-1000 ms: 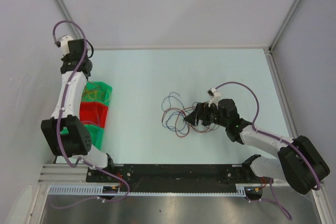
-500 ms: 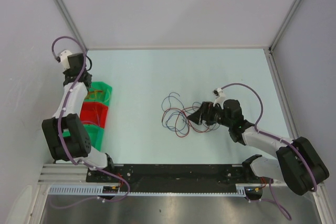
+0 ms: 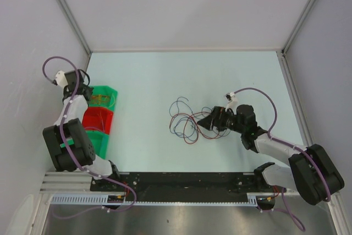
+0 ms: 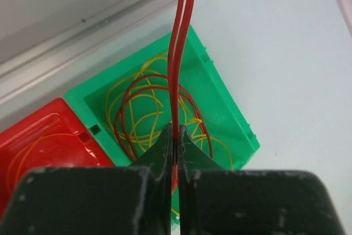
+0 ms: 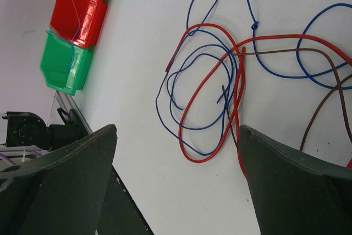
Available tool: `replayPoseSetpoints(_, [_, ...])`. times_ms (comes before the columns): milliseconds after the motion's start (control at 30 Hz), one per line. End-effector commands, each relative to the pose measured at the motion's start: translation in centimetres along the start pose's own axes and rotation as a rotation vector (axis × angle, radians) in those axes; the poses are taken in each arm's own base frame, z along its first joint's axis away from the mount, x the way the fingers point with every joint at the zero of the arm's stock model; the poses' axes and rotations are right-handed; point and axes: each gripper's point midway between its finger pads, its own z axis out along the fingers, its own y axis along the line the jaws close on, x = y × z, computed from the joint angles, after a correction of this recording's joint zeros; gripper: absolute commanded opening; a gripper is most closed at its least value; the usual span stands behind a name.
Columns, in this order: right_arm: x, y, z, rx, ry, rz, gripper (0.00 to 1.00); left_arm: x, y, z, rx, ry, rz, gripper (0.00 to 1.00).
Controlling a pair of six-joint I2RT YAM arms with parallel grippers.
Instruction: Untangle the cables
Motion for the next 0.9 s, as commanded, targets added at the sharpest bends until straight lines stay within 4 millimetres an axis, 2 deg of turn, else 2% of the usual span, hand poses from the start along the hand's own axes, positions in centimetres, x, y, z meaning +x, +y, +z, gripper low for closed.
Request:
replayPoseSetpoints(0, [-1.1, 1.0, -0.2, -0.045, -0.042, -0.021, 0.96, 2.4, -1.4, 1.4, 0.072, 0.115, -0.098, 0.0])
replayPoseSetpoints(133, [-1.1, 1.0, -0.3, -0.049, -0.044, -0.018, 0.96, 4.6, -1.5, 2.3, 0.067, 0.201, -0.131, 0.0])
replayPoseSetpoints(367, [-1.2, 0.9, -0.3, -0.053, -0.043, -0.009, 0.96, 6.3, -1.4, 3.6, 0.04, 0.281, -0.163, 0.0])
replayPoseSetpoints(500, [-1.2, 0.9, -0.3, -0.058, -0.043, -0.005, 0.96, 7.7, -2.1, 4.8, 0.099, 0.389, -0.222, 0.0])
replayPoseSetpoints(600, [-1.3, 0.8, -0.4, -0.056, -0.048, -0.003, 0.96, 7.5, -2.0, 5.6, 0.091, 0.4, -0.217, 0.0])
replayPoseSetpoints(733, [-1.3, 0.8, -0.4, -0.059, -0.046, 0.001, 0.96, 6.2, -2.3, 5.6, 0.098, 0.377, -0.189, 0.01])
replayPoseSetpoints(867, [-1.3, 0.7, -0.4, -0.06, -0.047, 0.003, 0.96, 5.2, -2.3, 4.6, 0.102, 0.354, -0.171, 0.12])
